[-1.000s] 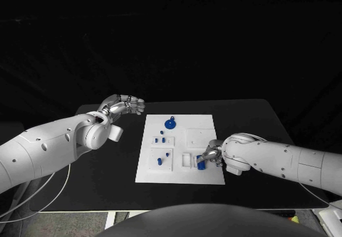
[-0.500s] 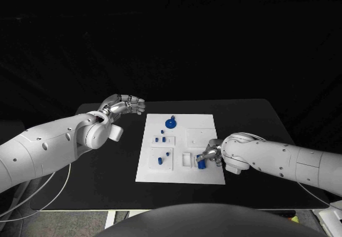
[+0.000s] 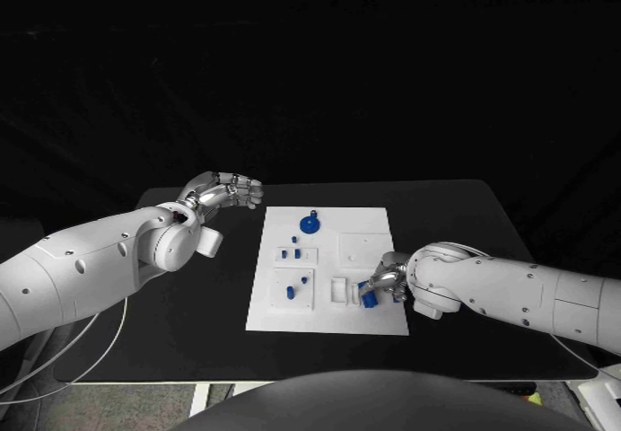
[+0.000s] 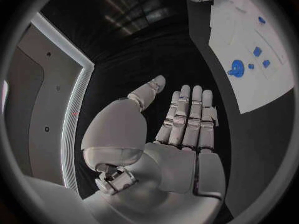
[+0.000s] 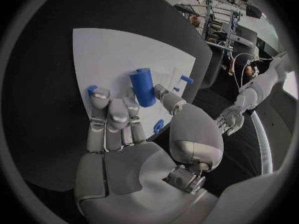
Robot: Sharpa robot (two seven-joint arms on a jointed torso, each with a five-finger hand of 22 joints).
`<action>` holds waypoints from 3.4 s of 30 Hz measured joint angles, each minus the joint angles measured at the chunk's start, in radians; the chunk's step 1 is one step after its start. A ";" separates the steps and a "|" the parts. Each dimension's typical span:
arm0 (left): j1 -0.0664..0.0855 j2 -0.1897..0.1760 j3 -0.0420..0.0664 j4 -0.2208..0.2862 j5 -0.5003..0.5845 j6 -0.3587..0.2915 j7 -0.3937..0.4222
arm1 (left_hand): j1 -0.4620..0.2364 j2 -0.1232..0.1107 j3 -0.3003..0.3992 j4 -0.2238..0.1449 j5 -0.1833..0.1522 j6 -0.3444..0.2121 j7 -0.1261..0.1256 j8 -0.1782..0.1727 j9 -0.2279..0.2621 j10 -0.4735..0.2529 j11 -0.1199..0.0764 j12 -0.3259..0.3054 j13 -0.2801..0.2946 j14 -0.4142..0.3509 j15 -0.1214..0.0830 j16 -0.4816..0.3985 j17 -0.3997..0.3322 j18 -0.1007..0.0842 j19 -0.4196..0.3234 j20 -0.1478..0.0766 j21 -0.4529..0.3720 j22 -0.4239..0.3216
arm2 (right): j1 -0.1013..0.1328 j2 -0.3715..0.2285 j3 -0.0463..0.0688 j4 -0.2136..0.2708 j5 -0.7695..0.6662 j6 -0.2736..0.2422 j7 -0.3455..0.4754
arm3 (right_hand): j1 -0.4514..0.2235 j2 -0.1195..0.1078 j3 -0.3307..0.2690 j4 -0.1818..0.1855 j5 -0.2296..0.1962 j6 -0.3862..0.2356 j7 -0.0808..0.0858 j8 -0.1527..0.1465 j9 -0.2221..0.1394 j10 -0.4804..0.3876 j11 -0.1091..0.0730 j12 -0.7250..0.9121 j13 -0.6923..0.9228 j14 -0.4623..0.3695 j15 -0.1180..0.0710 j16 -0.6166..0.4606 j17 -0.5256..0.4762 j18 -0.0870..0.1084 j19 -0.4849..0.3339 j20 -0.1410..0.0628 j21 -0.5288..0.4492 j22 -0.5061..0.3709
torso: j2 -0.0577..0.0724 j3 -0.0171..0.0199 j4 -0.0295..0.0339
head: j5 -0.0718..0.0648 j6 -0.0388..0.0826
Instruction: Assemble the parts on the task board
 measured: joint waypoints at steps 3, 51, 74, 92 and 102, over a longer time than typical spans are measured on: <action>0.000 0.000 0.000 0.000 0.000 0.000 0.000 | 0.000 0.000 0.000 0.000 0.000 0.000 0.000 0.000 0.000 0.000 0.000 0.000 0.000 0.000 0.000 0.000 0.000 -0.004 0.000 0.000 0.000 0.000 | 0.027 -0.010 0.006 0.031 0.013 -0.024 0.003 | -0.006 0.005 0.000 0.000 0.000 0.004 -0.001 0.000 0.001 0.005 -0.005 0.003 0.002 0.004 -0.004 0.000 0.000 0.000 0.000 0.000 0.000 0.000 | 0.000 -0.0003 -0.0001 | 0.001 0.001; 0.000 0.001 0.000 -0.002 0.003 0.009 -0.001 | -0.012 0.004 -0.003 0.003 0.000 -0.003 0.004 0.000 -0.001 0.000 0.000 0.000 0.000 0.000 0.000 0.000 -0.001 0.002 0.000 0.000 -0.004 0.000 | 0.041 0.129 -0.020 -0.099 0.066 0.004 -0.002 | -0.045 -0.003 -0.006 0.000 0.000 0.014 -0.001 0.000 0.004 0.014 -0.006 -0.007 -0.002 0.000 -0.007 0.000 0.002 0.000 -0.002 0.005 0.000 0.000 | 0.005 0.0017 -0.0015 | 0.030 -0.001; 0.000 -0.002 0.000 -0.001 0.003 0.013 -0.001 | -0.012 0.004 -0.003 0.003 0.000 -0.003 0.004 0.000 -0.001 -0.004 0.004 0.000 0.000 0.000 0.000 0.000 -0.001 -0.005 0.000 0.000 -0.004 0.001 | 0.025 0.152 -0.021 -0.102 0.013 0.022 0.001 | -0.060 -0.002 -0.014 0.003 0.000 0.017 0.002 0.000 0.006 0.014 -0.006 -0.011 -0.002 0.002 -0.005 -0.002 0.003 0.000 -0.002 0.006 0.000 0.000 | 0.006 0.0012 -0.0027 | 0.041 -0.001; 0.000 -0.004 0.000 -0.002 0.004 0.015 -0.001 | -0.012 0.004 -0.003 0.003 0.000 -0.003 0.004 0.000 -0.001 -0.004 0.004 0.000 0.000 0.000 0.000 0.000 -0.001 -0.005 0.000 0.000 -0.004 0.000 | 0.025 0.156 -0.021 -0.107 0.004 0.020 0.000 | -0.162 0.011 -0.110 0.023 0.000 0.020 -0.002 -0.010 0.013 0.006 -0.007 -0.018 0.000 0.000 -0.007 -0.005 0.010 0.000 -0.013 0.002 0.000 0.000 | 0.006 0.0015 -0.0029 | 0.038 -0.001; 0.000 -0.005 0.000 -0.002 0.004 0.016 -0.002 | -0.012 0.004 -0.003 0.003 0.000 -0.003 0.004 0.000 -0.001 -0.004 0.004 0.000 0.000 0.000 0.000 0.000 -0.001 0.006 0.000 0.000 -0.004 0.000 | 0.025 0.143 -0.021 -0.087 0.001 0.024 0.000 | -0.207 0.004 -0.169 0.008 0.000 0.020 -0.002 -0.015 0.016 0.003 -0.010 -0.025 -0.001 -0.006 -0.013 -0.008 0.016 0.000 -0.022 -0.003 0.000 0.000 | 0.006 0.0021 -0.0035 | 0.038 -0.001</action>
